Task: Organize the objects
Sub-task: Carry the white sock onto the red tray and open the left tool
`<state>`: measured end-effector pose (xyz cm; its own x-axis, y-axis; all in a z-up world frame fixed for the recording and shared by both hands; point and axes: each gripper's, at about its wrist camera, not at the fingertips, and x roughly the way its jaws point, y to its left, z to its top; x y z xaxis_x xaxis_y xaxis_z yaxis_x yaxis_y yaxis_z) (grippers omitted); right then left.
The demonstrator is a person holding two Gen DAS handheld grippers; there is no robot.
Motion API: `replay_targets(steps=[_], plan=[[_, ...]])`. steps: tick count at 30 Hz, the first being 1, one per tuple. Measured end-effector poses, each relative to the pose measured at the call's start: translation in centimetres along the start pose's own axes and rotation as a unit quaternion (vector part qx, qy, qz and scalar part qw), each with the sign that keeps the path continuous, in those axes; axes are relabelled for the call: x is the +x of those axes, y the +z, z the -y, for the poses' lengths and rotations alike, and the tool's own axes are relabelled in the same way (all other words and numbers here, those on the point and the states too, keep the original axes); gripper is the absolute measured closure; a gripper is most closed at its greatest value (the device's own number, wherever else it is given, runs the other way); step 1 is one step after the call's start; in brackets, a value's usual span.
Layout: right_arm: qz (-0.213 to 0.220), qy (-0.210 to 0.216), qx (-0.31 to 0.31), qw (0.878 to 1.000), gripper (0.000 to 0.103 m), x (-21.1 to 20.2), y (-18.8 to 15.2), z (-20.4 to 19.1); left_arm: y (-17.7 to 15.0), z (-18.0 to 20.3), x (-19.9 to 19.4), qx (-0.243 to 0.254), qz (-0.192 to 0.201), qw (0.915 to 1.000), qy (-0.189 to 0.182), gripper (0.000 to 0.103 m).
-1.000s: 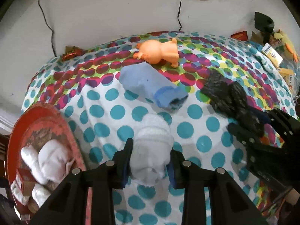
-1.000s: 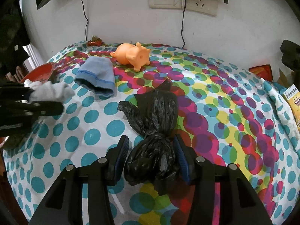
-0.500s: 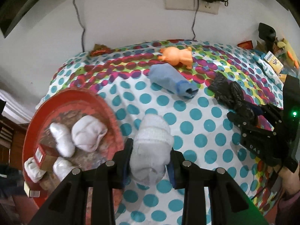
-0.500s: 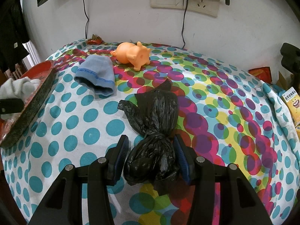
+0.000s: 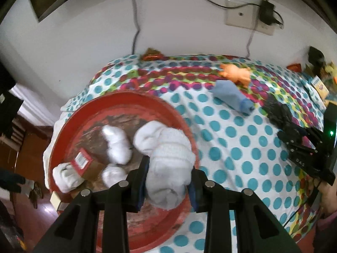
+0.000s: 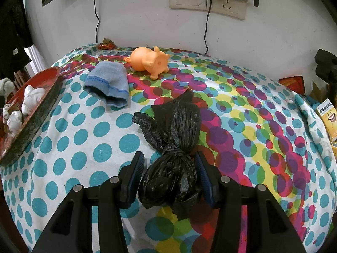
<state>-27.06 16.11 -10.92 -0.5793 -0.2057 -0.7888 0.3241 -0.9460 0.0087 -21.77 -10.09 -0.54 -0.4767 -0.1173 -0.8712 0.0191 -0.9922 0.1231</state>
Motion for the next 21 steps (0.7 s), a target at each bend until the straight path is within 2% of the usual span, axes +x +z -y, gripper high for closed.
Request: replay_targets(steps=[10,14,21], plan=[[0.000,0.000,0.000,1.000,0.054,0.0,-0.1,-0.1,0.1,-7.5,1.1,-0.065,-0.013,0.9974,0.029,0.070],[0.000,0.000,0.000,1.000,0.054,0.0,-0.1,-0.1,0.5,-10.3,2.3,-0.085,-0.016,0.9949,0.052,0.069],[0.000,0.000,0.000,1.000,0.054,0.0,-0.1,0.0,1.4,-15.2,5.7,-0.132,-0.044,0.9888,0.054,0.069]])
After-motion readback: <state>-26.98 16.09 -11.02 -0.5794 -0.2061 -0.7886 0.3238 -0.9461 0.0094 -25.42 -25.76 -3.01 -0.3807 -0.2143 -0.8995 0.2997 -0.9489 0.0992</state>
